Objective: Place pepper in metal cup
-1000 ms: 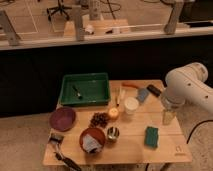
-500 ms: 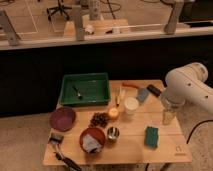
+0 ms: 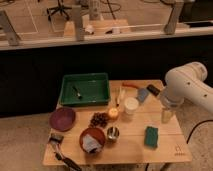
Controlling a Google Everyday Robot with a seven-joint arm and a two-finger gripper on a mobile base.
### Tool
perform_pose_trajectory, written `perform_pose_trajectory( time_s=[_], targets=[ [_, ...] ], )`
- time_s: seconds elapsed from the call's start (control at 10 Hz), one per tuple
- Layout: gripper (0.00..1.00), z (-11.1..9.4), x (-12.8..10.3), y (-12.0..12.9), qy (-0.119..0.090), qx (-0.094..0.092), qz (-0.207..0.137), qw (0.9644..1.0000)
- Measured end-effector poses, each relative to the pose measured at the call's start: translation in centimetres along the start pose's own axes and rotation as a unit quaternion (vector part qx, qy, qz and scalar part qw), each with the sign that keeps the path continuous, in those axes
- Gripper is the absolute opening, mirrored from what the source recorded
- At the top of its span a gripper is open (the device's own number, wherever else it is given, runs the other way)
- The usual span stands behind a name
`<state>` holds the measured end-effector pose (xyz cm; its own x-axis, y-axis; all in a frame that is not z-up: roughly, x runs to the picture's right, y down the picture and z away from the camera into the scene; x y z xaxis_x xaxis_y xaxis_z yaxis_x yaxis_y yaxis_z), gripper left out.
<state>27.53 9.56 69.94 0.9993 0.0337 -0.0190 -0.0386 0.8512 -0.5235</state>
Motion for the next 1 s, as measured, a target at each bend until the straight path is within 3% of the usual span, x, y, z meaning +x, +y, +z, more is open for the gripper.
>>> perform_pose_trajectory(
  time_s=[0.3, 0.6, 1.0],
  targets=[
    [0.80, 1.2, -1.1, -6.3, -0.017, 0.028, -0.004, 0.9994],
    [0.80, 2.0, -0.8, -13.7, -0.042, 0.079, 0.009, 0.9960],
    [0.80, 2.2, -0.7, -15.3, -0.053, 0.090, 0.016, 0.9944]
  ],
)
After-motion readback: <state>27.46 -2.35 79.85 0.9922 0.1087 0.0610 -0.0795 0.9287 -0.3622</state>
